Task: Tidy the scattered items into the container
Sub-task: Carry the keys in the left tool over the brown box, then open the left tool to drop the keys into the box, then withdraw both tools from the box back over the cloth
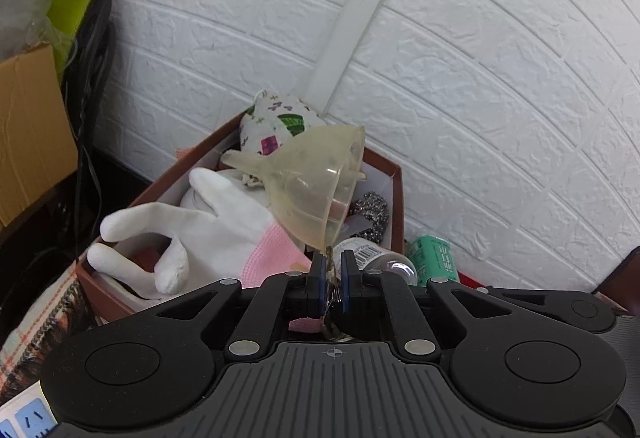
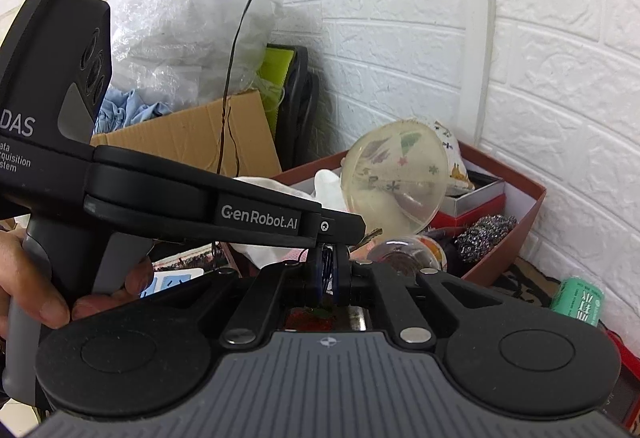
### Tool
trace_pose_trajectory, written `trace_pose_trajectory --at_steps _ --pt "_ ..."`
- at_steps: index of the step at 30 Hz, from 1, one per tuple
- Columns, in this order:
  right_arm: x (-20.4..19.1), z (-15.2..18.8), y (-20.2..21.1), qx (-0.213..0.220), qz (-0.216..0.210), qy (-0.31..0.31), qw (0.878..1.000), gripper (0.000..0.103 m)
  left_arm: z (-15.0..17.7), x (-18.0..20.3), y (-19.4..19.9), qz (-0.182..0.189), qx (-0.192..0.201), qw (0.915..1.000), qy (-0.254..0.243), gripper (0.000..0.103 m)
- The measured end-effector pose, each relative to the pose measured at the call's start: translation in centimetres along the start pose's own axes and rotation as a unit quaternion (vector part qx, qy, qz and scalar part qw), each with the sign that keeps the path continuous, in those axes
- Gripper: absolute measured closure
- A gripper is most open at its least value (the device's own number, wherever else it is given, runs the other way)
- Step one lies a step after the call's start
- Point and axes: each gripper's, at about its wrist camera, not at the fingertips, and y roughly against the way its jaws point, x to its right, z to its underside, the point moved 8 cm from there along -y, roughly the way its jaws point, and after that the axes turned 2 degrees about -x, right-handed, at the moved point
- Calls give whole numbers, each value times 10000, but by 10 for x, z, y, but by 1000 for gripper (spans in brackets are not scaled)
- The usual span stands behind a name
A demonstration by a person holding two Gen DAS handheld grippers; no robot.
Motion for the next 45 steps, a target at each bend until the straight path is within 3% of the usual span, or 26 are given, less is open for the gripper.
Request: trace_pose_trajectory --at_steps 1,4,6,8,10,12,13,18,25,45 --pt "0 1 -2 -24 3 -14 10000 97 0 0 0 16 23 10000 9 81" --pt "2 2 -4 1 68 -56 10000 96 -1 0 5 -50 123 9999 -10 71" --pt "3 2 -3 29 90 -47 9999 95 -1 0 9 -172 180 9996 -115 55" --pt "3 2 -2 47 136 4 9999 80 1 -1 14 -316 229 9992 -133 13" --pt "2 1 2 115 128 46 9998 44 4 -1 21 -401 348 9986 -22 3" --pt "0 1 8 247 263 131 9993 22 8 2 28 -370 388 9985 -91 0" --pt "-1 2 11 308 345 193 9987 16 10 5 30 -353 365 9986 -148 0" --pt "-3 12 20 268 354 219 9988 2 29 17 37 -462 193 9981 -367 0" --pt "1 29 28 41 431 -28 9991 0 47 26 49 -580 213 9975 -332 0" --pt "-4 40 88 263 614 -97 9977 0 63 77 82 -438 276 9976 -466 0"
